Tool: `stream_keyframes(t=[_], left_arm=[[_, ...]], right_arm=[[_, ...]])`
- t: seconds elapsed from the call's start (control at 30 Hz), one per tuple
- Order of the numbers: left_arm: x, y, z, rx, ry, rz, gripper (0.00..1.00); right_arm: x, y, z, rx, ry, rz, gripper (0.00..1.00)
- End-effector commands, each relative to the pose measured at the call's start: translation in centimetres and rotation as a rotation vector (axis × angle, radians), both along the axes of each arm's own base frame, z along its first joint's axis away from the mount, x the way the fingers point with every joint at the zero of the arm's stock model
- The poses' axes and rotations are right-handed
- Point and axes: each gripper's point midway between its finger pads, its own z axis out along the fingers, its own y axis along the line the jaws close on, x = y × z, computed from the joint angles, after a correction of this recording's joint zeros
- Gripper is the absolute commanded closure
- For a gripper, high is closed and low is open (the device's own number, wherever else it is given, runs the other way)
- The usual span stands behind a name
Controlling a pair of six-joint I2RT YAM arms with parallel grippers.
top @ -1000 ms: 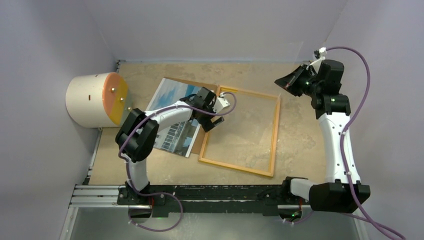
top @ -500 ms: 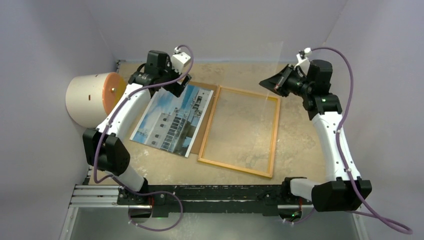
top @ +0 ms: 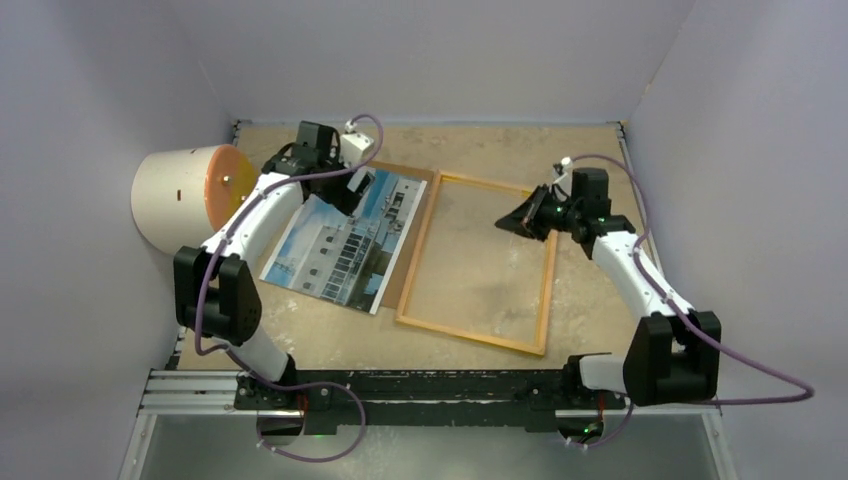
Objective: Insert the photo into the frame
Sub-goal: Place the photo frame item in the photo frame.
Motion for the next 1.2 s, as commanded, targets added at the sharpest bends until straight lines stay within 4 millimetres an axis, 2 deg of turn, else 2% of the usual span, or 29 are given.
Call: stream_keyframes(t=[0.0,0.07,0.13,0.17,0.4,0.5,0.57,0.63,0.73,0.9,1.03,1.17], left_arm=[[-2.5,-1.3,-5.6,0.057,0.131,-0.092,0.00],[-3.6,-1.9,-7.5,0.104,0.158,-0.131,0.00],[-4.4,-2.4,-8.9,0.149,0.155,-0.169,0.00],[-4.8,-2.9,-9.4,0.167,0.153,-0.193,0.00],[-5.6,-4.1,-11.0,0.205,0.171,-0.250,0.00],[-5.5,-3.8,-11.8,0.230,0.184,-0.237,0.00],[-5.6,-3.7,-12.2,0.236,0.192,-0.237,0.00],[-5.7,-3.6,-12.3,0.244,0.191,-0.236,0.00],[-5.9,-3.4,-12.2,0.251,0.190,-0.238,0.00],[-6.1,-3.6,-12.3,0.241,0.197,-0.244,0.00],[-6.1,-3.8,-12.7,0.237,0.207,-0.231,0.00],[-6.2,-3.9,-13.3,0.236,0.225,-0.208,0.00]], right_arm=[[-1.1,-1.3,-7.1,-0.127,0.084,0.016,1.00],[-1.4,-2.3,-9.7,-0.205,0.134,0.013,1.00],[-1.6,-2.9,-11.4,-0.255,0.163,0.008,1.00],[-1.5,-3.2,-11.9,-0.280,0.170,0.002,0.96],[-0.9,-5.1,-14.4,-0.402,0.198,-0.034,0.40],[-0.6,-5.9,-14.9,-0.446,0.201,-0.068,0.20],[-0.4,-6.7,-14.8,-0.488,0.196,-0.097,0.03],[-0.2,-8.1,-14.4,-0.556,0.185,-0.141,0.01],[-1.1,-8.3,-13.4,-0.558,0.183,-0.162,0.01],[-2.7,-6.7,-12.2,-0.462,0.149,-0.117,0.01],[-5.5,-5.1,-13.4,-0.372,0.190,-0.053,0.01],[-7.0,-5.3,-14.9,-0.361,0.204,-0.092,0.01]])
